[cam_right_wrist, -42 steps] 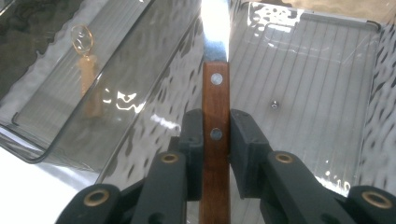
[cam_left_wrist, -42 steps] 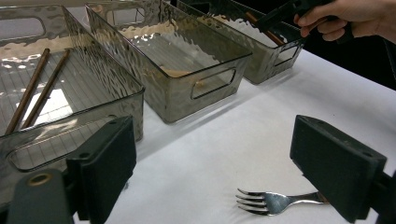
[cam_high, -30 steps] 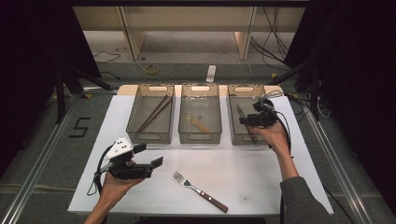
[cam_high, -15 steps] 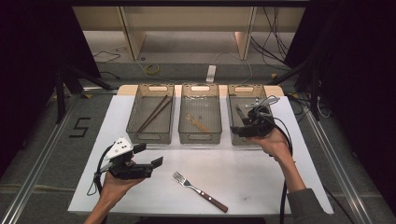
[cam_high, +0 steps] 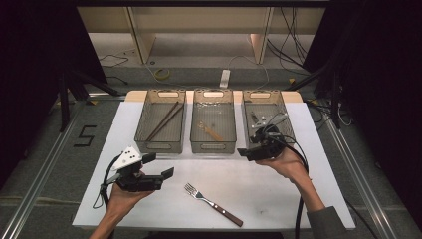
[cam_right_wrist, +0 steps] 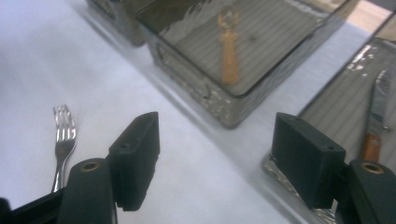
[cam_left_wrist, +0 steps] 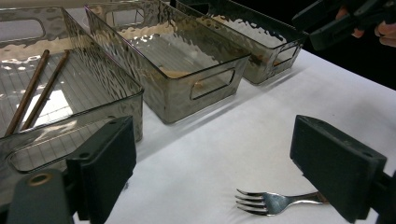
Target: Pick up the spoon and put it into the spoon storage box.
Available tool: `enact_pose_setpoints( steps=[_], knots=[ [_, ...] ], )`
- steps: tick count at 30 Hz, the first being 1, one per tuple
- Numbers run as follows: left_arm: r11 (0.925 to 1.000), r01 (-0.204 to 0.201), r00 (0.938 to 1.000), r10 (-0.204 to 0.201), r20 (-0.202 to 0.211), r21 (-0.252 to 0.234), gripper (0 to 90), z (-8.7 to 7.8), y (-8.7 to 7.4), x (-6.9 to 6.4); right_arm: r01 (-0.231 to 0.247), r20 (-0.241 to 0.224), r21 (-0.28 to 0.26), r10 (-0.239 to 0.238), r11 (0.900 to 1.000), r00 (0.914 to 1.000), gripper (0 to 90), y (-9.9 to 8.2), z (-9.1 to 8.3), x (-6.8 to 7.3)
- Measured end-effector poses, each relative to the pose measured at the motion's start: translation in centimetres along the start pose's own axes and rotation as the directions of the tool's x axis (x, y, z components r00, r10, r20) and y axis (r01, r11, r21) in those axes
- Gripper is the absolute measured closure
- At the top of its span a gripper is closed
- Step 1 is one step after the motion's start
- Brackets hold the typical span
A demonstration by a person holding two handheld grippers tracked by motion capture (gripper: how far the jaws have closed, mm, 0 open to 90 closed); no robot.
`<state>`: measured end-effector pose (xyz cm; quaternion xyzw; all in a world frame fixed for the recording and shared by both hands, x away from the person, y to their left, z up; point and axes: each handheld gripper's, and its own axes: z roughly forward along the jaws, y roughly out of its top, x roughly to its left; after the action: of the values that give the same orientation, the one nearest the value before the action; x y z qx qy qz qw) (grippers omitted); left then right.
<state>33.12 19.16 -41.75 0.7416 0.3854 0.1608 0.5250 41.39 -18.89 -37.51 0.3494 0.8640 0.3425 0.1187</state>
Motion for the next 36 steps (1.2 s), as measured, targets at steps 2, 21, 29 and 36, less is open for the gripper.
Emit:
enact_pose_setpoints(
  steps=[2,21,29,36],
  knots=[
    [1.0000,0.000,1.0000,0.000,-0.002,-0.003,13.9,0.0,0.0,0.0,0.015,-0.013,0.010,-0.015,0.9998,0.9998,31.9,0.0,0.2,0.6],
    [1.0000,-0.002,1.0000,0.002,0.001,-0.004,13.9,0.0,0.0,0.0,0.146,-0.107,0.115,-0.134,0.9826,0.9851,28.5,-1.2,2.1,5.4],
    [1.0000,-0.001,1.0000,0.001,0.001,-0.005,13.9,0.0,0.0,0.0,0.176,-0.136,0.144,-0.157,0.9739,0.9782,28.5,-2.0,2.4,6.7],
    [1.0000,-0.006,1.0000,0.006,0.003,0.000,13.9,0.0,0.0,0.0,0.196,-0.156,0.168,-0.170,0.9662,0.9730,28.7,-2.5,2.7,7.7]
  ],
)
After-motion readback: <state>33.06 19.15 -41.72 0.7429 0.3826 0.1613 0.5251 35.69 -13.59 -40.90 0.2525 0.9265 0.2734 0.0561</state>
